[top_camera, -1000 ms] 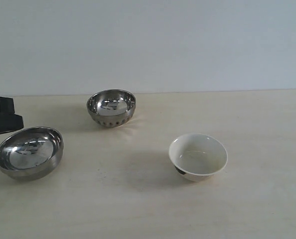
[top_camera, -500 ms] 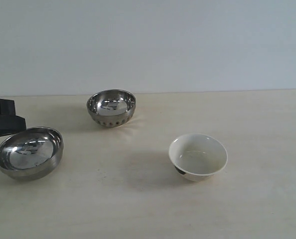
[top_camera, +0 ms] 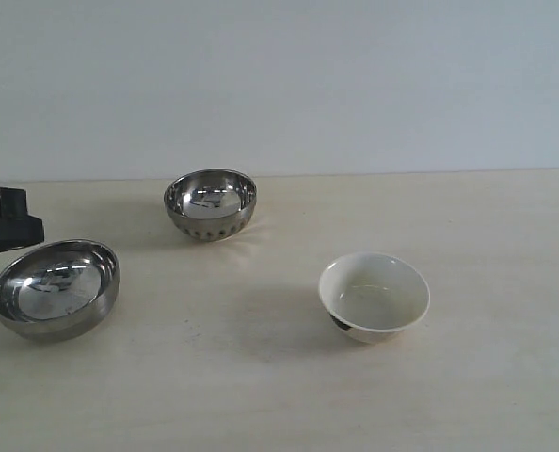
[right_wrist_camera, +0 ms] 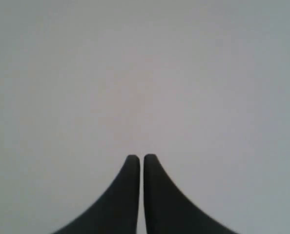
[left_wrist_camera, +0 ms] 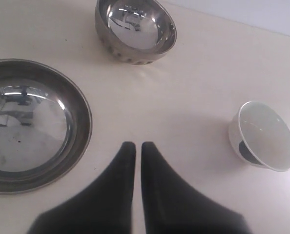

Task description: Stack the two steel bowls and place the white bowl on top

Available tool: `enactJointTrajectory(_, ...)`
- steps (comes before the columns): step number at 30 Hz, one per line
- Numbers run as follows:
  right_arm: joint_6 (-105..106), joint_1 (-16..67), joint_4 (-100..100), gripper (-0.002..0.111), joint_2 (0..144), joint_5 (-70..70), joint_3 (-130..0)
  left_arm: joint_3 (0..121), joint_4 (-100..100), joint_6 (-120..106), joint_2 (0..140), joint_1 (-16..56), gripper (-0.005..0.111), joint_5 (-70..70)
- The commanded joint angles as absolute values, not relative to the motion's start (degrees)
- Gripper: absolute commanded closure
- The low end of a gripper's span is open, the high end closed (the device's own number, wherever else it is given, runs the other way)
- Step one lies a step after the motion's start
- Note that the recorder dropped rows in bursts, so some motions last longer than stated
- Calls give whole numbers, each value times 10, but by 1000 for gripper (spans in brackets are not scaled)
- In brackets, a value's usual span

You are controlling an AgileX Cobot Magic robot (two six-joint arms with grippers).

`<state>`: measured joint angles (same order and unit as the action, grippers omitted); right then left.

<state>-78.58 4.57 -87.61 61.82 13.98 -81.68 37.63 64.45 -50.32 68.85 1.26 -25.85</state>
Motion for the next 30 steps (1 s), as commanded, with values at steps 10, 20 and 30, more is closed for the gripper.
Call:
enactJointTrajectory(10, -1163, 45, -999, 69, 762, 336, -818, 374, 722, -574, 689, 12, 103, -262)
enactJointTrajectory(20, -1168, 153, -999, 69, 927, 303, -818, 374, 726, -574, 697, 12, 103, -234)
enactJointTrajectory(30, -1142, 193, -999, 69, 1032, 258, -818, 374, 731, -626, 727, 12, 103, -190)
